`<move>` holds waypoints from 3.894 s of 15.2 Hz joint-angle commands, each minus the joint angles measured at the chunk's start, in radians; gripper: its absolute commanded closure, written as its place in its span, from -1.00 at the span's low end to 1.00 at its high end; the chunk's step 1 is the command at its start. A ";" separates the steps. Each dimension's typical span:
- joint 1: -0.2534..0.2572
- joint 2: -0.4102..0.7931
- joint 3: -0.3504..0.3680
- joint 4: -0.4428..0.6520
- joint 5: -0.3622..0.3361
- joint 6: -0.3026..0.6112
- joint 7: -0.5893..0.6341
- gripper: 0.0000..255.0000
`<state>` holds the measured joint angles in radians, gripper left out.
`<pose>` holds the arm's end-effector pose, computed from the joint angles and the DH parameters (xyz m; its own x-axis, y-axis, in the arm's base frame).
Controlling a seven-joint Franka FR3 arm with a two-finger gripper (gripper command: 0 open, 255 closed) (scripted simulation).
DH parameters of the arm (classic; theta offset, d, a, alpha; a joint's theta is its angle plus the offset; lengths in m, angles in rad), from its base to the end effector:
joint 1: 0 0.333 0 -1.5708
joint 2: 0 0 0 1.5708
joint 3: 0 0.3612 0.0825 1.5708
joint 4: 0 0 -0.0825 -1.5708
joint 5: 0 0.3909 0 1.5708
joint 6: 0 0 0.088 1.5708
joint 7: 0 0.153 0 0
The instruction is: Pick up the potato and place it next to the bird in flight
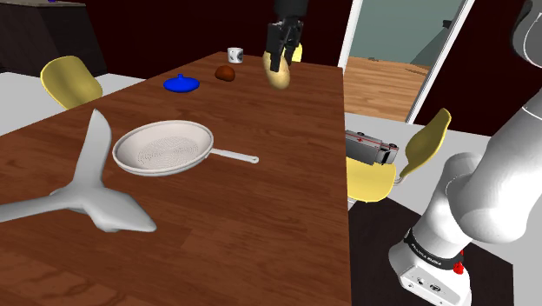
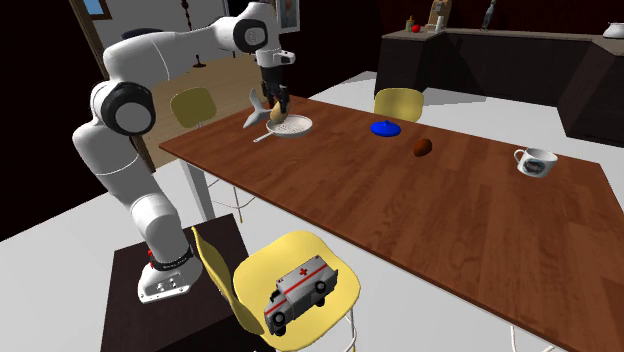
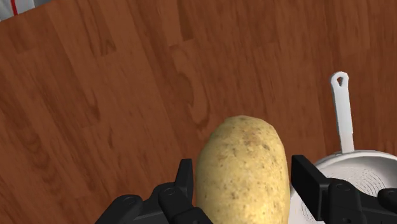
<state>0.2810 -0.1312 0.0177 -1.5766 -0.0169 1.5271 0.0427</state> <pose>0.4901 0.1489 0.6873 0.9643 0.2515 0.0823 0.2511 -0.9678 0.0156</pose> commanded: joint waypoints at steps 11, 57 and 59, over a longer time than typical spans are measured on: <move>0.119 -0.029 0.175 -0.034 0.005 -0.002 0.295 1.00; 0.424 0.326 0.486 0.076 -0.154 0.178 0.924 1.00; 0.421 0.322 0.486 0.045 -0.153 0.206 0.925 1.00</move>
<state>0.7042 0.1953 0.5039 -1.5134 -0.1714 1.7179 0.9682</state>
